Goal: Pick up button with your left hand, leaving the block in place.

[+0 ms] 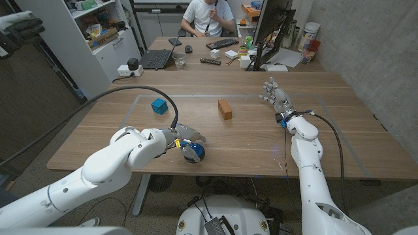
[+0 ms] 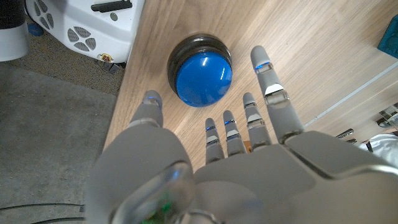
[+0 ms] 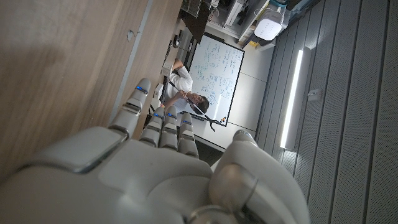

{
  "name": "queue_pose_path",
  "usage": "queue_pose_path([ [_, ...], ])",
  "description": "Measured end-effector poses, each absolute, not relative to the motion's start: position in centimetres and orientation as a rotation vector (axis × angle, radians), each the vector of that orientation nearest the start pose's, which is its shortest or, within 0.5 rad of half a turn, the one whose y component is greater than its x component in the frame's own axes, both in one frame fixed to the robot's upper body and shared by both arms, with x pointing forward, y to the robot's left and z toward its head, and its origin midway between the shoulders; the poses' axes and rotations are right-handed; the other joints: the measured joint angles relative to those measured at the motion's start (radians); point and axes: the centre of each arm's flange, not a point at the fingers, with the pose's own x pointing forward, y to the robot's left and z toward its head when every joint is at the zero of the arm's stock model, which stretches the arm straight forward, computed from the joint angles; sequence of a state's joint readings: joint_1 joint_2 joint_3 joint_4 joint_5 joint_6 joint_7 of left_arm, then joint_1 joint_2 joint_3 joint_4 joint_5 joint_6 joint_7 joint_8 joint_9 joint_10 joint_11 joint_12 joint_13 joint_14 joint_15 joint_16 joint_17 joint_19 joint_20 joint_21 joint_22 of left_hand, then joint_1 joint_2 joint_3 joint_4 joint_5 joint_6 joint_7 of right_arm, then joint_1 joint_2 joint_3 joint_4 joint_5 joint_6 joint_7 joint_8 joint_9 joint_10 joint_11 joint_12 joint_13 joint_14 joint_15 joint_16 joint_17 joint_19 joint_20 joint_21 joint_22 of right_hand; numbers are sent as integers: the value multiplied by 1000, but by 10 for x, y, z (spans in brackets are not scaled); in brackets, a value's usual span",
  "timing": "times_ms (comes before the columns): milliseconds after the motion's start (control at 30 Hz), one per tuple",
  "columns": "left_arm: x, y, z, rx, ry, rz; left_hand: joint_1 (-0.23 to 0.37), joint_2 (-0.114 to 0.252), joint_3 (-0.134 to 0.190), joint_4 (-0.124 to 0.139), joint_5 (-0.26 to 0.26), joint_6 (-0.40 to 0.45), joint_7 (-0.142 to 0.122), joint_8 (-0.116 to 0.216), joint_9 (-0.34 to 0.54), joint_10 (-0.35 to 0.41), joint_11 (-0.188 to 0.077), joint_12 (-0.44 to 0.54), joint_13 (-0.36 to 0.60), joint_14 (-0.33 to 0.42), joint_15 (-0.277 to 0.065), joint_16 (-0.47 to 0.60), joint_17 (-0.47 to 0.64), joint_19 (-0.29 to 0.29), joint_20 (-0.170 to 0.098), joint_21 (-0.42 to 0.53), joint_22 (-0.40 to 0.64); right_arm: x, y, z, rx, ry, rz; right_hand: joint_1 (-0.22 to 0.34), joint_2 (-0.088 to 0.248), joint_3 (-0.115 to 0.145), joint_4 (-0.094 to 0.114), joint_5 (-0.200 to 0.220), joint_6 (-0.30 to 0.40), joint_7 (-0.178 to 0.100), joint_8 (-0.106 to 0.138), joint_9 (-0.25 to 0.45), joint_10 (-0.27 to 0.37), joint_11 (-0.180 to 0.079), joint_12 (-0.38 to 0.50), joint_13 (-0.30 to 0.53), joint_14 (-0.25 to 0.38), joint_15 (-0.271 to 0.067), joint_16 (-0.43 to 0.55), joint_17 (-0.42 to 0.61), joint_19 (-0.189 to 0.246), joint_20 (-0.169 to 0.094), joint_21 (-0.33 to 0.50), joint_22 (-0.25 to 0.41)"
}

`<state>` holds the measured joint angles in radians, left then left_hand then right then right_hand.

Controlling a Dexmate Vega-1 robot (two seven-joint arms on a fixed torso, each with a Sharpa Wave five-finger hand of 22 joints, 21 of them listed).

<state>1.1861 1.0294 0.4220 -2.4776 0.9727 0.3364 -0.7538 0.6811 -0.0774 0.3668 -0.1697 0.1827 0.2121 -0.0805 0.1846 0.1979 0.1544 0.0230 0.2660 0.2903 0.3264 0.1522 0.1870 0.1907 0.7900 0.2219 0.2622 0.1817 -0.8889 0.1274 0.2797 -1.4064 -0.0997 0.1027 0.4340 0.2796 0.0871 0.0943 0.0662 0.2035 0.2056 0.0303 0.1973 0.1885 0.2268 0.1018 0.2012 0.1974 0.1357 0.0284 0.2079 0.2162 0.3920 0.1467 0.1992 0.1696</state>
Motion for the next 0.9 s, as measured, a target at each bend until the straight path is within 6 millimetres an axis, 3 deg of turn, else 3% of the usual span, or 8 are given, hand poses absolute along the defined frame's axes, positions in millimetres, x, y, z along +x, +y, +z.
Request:
queue_pose_path([
  [900, 441, 171, -53, 1948, -342, -370, 0, 0, -6, 6, -7, 0, 0, 8, 0, 0, 0, 0, 5, -6, 0, 0, 0, -10, 0, -15, 0, 649, -274, -33, 6, -587, 181, 0, 0, 0, 0, 0, 0, 0, 0, 0, 0, 0, 0, 0, 0, 0, 0, 0, -7, 7, 0, 0],
])
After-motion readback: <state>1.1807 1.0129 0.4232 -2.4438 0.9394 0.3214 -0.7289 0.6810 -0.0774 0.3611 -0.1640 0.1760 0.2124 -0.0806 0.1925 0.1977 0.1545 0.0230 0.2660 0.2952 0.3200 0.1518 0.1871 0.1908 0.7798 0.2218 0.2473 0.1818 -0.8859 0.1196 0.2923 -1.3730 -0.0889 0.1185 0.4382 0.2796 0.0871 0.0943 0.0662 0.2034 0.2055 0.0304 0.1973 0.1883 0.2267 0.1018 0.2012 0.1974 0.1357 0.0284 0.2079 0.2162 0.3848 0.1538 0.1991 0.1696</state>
